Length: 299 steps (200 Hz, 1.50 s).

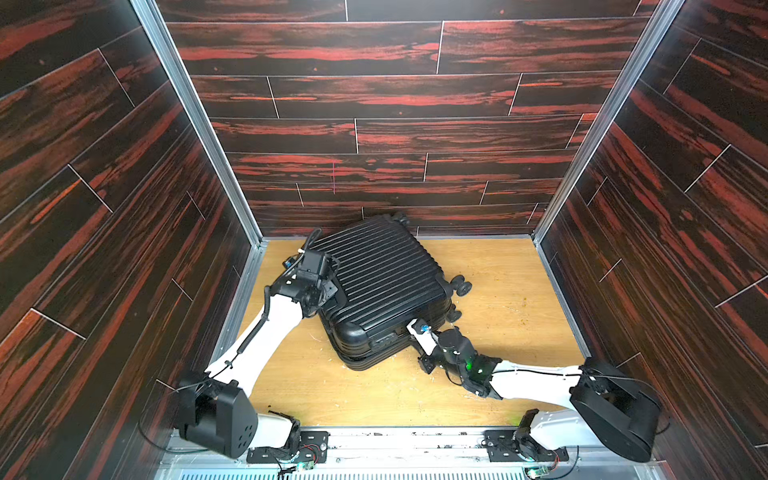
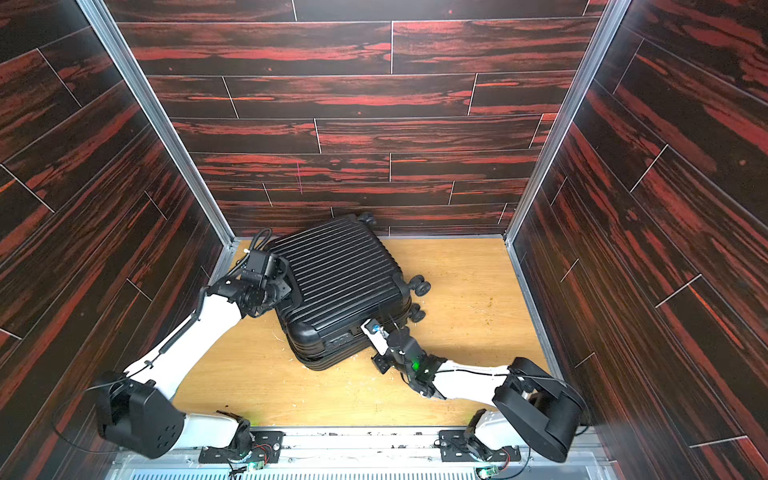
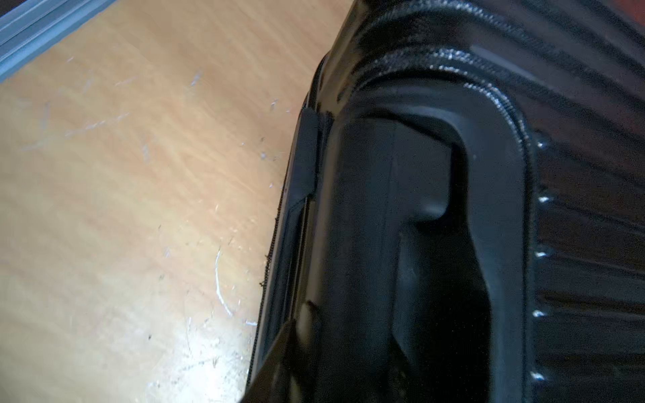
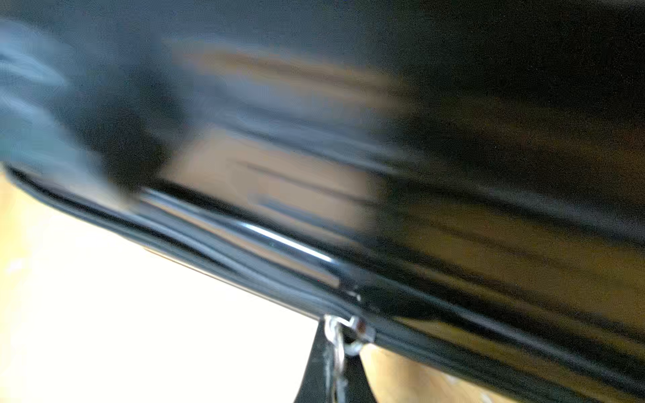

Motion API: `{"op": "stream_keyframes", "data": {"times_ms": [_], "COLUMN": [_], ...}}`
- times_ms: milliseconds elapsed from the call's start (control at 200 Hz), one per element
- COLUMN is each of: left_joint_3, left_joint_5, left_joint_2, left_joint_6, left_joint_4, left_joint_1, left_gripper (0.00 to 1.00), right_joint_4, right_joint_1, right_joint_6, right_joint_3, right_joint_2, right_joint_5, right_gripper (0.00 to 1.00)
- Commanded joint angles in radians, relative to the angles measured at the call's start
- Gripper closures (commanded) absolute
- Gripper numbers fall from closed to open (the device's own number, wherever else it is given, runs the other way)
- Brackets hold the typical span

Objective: Close the suitcase zippers
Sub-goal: Zip the zipper on the suitcase.

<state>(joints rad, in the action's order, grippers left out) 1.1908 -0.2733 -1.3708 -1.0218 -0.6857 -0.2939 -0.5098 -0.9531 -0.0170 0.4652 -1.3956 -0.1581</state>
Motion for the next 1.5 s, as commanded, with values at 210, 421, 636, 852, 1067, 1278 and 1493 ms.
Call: {"op": "stream_keyframes", "data": {"times_ms": [210, 421, 636, 852, 1067, 1278, 1493], "left_joint_3": [-0.029, -0.063, -0.052, -0.053, -0.065, 0.004, 0.206], "left_joint_5": [-0.246, -0.225, -0.229, -0.242, -0.255, 0.185, 0.454], "left_joint_2": [0.139, 0.135, 0.13, 0.151, 0.202, 0.216, 0.069], "left_joint_6": [-0.505, -0.585, -0.346, -0.046, 0.398, 0.947, 1.289], "left_joint_4": [0.143, 0.136, 0.222, 0.22, 0.233, 0.135, -0.159], "left_joint_1": [-0.081, -0.117, -0.136, -0.139, -0.137, -0.126, -0.07], "left_gripper": [0.9, 0.88, 0.51, 0.18, 0.06, 0.09, 0.15], "right_joint_4": [-0.121, -0.116, -0.147, -0.14, -0.078, 0.083, 0.081], "right_joint_1": [-0.115, -0.129, -0.108, -0.033, 0.087, 0.274, 0.412], "right_joint_6": [-0.078, -0.076, -0.079, -0.093, -0.095, -0.069, -0.059], "right_joint_3": [0.106, 0.112, 0.034, -0.036, -0.071, -0.035, -0.029], "right_joint_2": [-0.035, -0.039, 0.003, 0.074, 0.14, 0.197, 0.189], "right_joint_5": [0.216, 0.268, 0.191, 0.242, 0.315, 0.358, 0.431], "right_gripper": [1.0, 1.0, 1.0, 1.0, 1.0, 1.0, 1.0]}}
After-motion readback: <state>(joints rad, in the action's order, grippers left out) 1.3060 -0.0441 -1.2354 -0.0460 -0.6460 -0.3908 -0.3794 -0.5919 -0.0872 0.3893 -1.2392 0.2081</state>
